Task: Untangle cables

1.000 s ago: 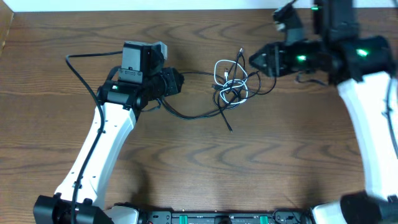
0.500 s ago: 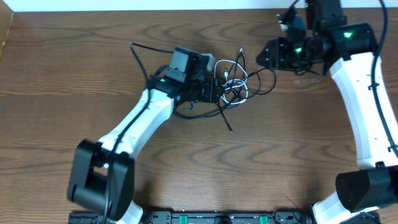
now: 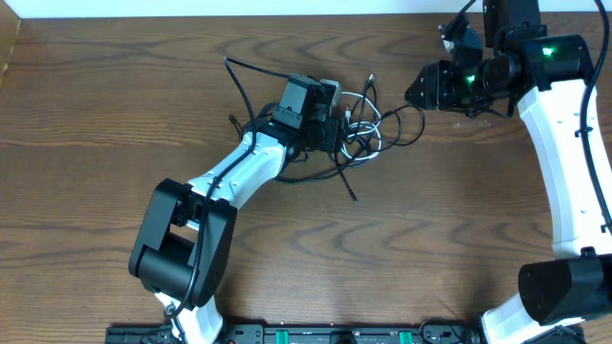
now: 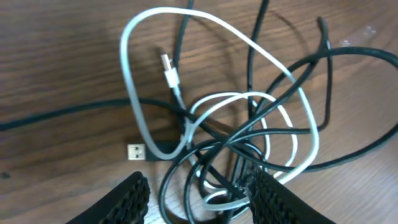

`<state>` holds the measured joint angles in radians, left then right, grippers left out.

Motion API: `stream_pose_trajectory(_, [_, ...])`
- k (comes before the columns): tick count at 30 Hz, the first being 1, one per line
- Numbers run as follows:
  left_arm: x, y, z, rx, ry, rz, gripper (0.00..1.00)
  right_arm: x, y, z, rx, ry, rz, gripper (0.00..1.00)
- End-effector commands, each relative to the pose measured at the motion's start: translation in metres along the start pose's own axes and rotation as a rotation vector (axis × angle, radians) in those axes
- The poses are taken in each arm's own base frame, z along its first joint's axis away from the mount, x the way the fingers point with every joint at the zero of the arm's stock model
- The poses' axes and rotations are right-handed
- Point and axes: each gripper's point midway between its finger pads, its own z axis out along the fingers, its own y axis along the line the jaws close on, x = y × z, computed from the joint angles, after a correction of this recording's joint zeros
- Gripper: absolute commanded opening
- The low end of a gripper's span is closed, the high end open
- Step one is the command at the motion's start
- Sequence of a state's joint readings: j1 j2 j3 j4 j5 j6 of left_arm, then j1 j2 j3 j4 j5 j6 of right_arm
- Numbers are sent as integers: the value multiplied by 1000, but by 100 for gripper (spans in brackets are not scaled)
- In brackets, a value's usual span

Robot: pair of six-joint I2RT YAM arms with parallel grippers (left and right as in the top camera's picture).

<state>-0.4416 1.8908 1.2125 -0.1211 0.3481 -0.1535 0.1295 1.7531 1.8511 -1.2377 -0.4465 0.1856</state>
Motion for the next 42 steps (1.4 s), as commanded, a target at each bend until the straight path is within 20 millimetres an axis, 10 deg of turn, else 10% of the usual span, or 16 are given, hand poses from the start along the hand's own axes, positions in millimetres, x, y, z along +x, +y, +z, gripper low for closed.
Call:
stream_pose_trajectory(1, [0,-10,4,26,7,74,54,0,4,-7,-3,-14,-28,50])
stream_pose_trajectory(7, [17,-38,6,132,62,186,54,1,1,-7,11,-12,-33,54])
stream_pose_trajectory(27, [47,-23,38,89,142,263,53,3,-1,-7,25,-7,-29,56])
stream_pose_trajectory(42, [23,-30,28,83,59,248,8,2,-1,-6,25,-7,-40,59])
